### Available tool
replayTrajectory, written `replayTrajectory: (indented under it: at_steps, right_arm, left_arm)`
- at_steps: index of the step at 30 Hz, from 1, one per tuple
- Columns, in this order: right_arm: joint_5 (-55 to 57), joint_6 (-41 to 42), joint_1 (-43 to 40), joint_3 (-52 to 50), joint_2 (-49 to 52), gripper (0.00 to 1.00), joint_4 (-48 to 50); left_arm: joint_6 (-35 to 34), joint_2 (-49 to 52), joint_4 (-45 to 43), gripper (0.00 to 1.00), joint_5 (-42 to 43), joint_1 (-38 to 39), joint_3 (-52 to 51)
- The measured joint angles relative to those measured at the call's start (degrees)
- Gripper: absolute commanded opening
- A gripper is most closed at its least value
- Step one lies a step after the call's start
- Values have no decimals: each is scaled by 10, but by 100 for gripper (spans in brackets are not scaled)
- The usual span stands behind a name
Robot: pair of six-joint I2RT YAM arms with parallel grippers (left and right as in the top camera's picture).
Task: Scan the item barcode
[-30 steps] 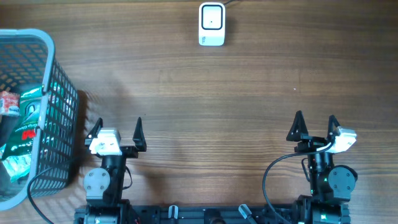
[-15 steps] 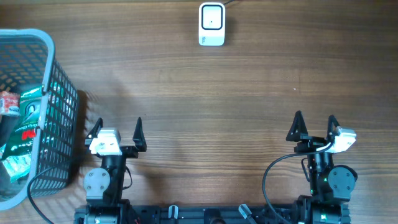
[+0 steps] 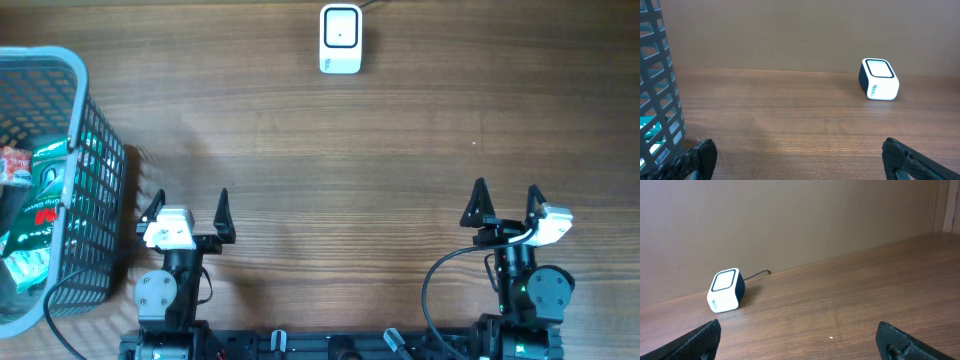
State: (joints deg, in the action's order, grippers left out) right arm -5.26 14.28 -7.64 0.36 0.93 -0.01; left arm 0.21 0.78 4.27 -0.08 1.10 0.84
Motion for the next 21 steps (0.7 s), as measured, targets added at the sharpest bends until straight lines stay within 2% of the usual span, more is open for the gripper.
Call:
replayTrajectory:
  at_steps: [21]
  right_arm:
    - [0, 0, 0, 0, 11, 100, 0]
  left_arm:
    - [0, 0, 0, 100, 0, 0, 0]
